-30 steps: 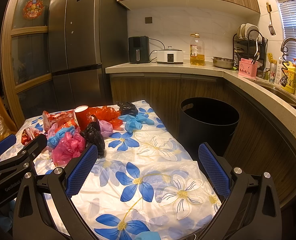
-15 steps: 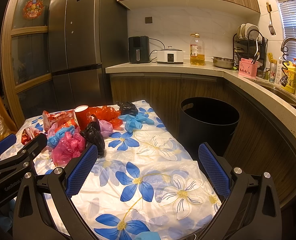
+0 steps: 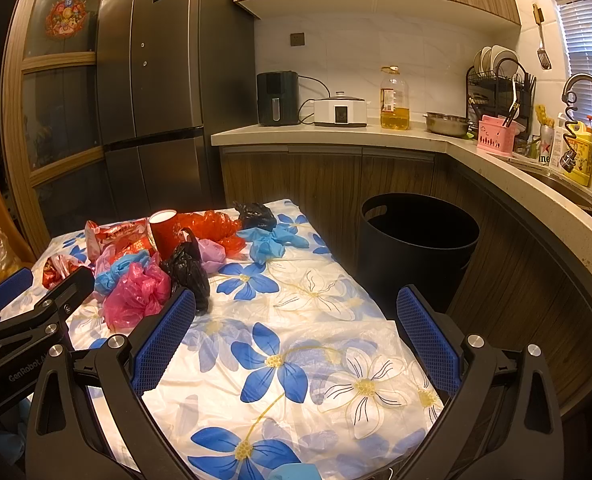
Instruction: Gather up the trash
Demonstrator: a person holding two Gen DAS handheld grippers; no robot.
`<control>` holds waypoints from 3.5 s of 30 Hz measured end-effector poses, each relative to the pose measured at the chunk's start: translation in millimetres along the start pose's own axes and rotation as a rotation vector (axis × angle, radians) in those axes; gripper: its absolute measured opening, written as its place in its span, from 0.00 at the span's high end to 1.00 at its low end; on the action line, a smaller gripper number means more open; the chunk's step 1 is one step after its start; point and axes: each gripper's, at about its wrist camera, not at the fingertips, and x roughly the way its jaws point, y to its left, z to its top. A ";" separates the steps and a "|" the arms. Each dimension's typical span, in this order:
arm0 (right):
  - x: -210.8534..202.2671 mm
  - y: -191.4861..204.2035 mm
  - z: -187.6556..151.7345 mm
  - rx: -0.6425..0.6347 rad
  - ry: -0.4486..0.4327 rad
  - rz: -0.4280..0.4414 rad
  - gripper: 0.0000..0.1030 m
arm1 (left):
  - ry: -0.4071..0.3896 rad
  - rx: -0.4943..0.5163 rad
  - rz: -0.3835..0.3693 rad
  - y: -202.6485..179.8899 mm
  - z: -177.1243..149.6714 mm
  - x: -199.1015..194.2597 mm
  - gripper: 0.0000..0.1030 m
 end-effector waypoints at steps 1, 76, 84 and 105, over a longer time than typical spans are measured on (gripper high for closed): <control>0.0 0.0 0.0 0.000 0.000 0.000 0.05 | 0.000 0.000 0.000 -0.9 0.5 0.3 0.05; 149.5 28.3 -20.0 0.017 0.200 0.346 0.34 | 0.197 -0.118 0.028 51.6 -40.7 133.8 0.41; 173.8 48.0 -17.0 0.021 0.225 0.443 0.45 | 0.216 -0.144 -0.048 56.3 -47.7 141.7 0.56; 178.8 70.2 -20.3 -0.070 0.225 0.511 0.96 | 0.240 -0.098 -0.065 51.7 -57.7 127.2 0.98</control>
